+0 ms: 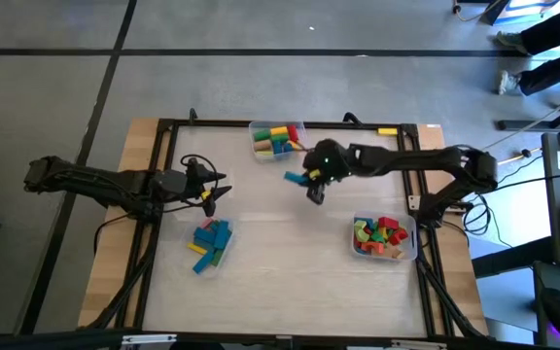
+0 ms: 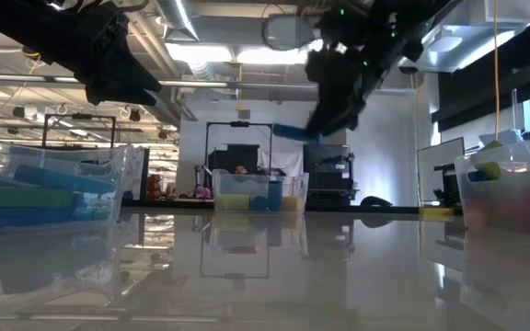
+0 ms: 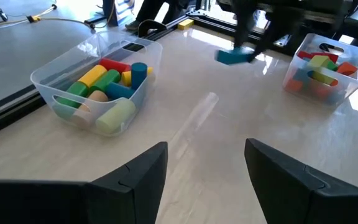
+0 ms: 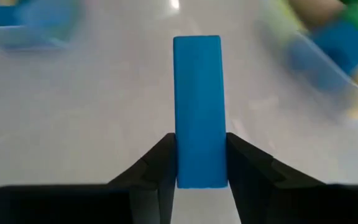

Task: Sort blocks by size
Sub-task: Put the blue rectangular block into the bottom left transparent bin

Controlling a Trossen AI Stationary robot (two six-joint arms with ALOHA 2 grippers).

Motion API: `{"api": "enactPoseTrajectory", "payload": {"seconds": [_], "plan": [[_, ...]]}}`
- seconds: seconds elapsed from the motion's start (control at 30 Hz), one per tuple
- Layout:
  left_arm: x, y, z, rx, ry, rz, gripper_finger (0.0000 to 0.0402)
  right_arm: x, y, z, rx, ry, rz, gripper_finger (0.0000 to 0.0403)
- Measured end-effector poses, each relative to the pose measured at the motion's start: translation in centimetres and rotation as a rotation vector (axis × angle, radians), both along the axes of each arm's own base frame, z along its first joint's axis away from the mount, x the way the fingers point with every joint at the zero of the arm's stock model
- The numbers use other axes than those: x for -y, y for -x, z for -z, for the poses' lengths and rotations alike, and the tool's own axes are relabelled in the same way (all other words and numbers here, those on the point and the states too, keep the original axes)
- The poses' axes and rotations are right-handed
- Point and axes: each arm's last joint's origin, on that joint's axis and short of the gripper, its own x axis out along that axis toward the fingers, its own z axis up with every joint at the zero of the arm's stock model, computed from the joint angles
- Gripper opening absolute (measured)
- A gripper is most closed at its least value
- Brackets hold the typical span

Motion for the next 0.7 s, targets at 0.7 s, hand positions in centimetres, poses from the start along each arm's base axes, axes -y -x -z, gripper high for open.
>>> {"api": "enactPoseTrajectory", "payload": {"seconds": [0.7], "plan": [[0.0, 0.0, 0.0, 0.008, 0.013, -0.005, 0.021, -10.7, -9.9, 2.6, 0.545, 0.0, -0.405, 0.0119]]}}
